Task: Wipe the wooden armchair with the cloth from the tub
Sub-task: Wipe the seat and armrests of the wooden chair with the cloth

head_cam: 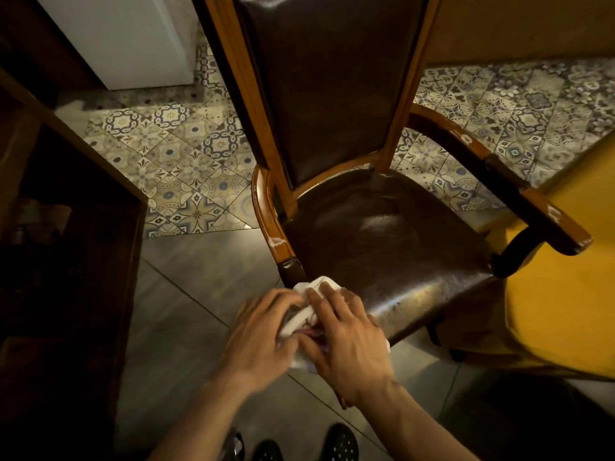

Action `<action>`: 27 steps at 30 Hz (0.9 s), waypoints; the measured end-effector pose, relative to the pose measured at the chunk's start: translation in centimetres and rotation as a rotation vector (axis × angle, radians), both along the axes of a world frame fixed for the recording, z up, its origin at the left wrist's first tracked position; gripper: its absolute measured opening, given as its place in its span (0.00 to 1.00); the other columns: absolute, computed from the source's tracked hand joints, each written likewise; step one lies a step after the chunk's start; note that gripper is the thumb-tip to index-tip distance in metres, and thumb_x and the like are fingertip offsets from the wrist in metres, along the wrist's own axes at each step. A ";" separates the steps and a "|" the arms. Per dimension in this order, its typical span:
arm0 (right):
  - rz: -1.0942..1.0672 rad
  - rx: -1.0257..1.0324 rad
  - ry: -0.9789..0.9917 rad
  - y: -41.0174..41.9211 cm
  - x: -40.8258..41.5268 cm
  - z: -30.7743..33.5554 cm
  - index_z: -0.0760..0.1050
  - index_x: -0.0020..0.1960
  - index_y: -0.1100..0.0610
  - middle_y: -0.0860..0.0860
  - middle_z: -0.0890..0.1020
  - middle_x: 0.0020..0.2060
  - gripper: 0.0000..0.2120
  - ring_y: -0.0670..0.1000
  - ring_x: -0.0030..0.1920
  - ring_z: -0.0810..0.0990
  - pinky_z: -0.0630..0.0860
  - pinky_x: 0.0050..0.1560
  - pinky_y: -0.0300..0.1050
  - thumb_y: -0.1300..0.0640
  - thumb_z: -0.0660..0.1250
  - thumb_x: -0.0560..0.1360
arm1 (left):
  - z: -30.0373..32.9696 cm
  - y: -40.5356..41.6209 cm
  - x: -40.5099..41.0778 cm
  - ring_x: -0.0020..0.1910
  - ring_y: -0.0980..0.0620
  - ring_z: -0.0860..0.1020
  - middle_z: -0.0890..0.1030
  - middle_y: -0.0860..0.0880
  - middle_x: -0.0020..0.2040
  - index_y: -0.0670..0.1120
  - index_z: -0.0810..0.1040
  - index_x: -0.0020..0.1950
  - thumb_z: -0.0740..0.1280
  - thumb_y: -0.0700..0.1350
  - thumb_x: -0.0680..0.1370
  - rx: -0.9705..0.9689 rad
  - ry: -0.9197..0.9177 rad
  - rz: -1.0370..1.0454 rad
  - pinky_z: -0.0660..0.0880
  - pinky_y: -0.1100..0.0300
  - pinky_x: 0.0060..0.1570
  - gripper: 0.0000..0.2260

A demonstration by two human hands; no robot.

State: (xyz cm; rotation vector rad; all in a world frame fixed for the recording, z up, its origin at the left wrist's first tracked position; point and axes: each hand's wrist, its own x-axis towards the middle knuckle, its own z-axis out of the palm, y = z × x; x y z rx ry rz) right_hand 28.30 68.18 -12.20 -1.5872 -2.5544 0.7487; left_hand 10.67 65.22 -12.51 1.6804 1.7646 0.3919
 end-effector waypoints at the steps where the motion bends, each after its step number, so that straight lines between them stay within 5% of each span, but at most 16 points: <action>1: -0.012 0.011 -0.004 0.1 -0.4 -0.2 0.60 0.78 0.47 0.49 0.64 0.78 0.34 0.57 0.75 0.62 0.75 0.60 0.63 0.31 0.57 0.77 | 0.3 0.8 -0.9 0.70 0.58 0.68 0.71 0.58 0.70 0.58 0.71 0.70 0.61 0.49 0.72 0.060 0.003 0.035 0.66 0.52 0.70 0.25; 4: -0.033 0.034 -0.024 0.0 -1.2 -1.1 0.67 0.75 0.49 0.50 0.69 0.75 0.34 0.59 0.73 0.66 0.77 0.55 0.63 0.31 0.60 0.75 | 0.7 4.1 -1.9 0.79 0.58 0.58 0.65 0.55 0.79 0.52 0.67 0.78 0.52 0.52 0.80 0.196 0.132 -0.104 0.53 0.52 0.79 0.25; 8: 0.004 0.088 -0.044 -0.4 -1.3 -2.5 0.70 0.74 0.54 0.53 0.72 0.73 0.30 0.63 0.69 0.73 0.79 0.50 0.60 0.40 0.66 0.77 | -1.4 6.7 -0.1 0.81 0.62 0.40 0.48 0.56 0.83 0.52 0.50 0.83 0.39 0.62 0.83 0.016 0.210 -0.427 0.40 0.57 0.80 0.29; 18: 0.077 0.147 -0.037 -2.1 2.1 -2.9 0.77 0.68 0.55 0.56 0.78 0.68 0.26 0.62 0.59 0.80 0.82 0.46 0.58 0.46 0.73 0.74 | -4.9 6.3 -0.6 0.81 0.60 0.40 0.48 0.54 0.84 0.50 0.50 0.83 0.40 0.57 0.85 0.104 0.248 -0.490 0.44 0.52 0.81 0.26; 23: 0.104 0.113 -0.066 -4.8 5.4 -2.6 0.82 0.64 0.52 0.53 0.82 0.64 0.23 0.58 0.52 0.84 0.84 0.38 0.52 0.45 0.61 0.74 | -6.6 5.9 -0.4 0.82 0.57 0.43 0.50 0.54 0.84 0.50 0.51 0.83 0.44 0.53 0.86 0.182 0.239 -0.425 0.46 0.50 0.81 0.24; 27: 0.095 0.091 -0.089 -6.2 6.9 -2.1 0.84 0.60 0.51 0.52 0.84 0.60 0.22 0.57 0.48 0.85 0.84 0.32 0.51 0.43 0.62 0.73 | -7.3 5.6 -0.1 0.82 0.56 0.44 0.51 0.53 0.84 0.50 0.52 0.83 0.44 0.52 0.86 0.214 0.211 -0.398 0.46 0.49 0.81 0.24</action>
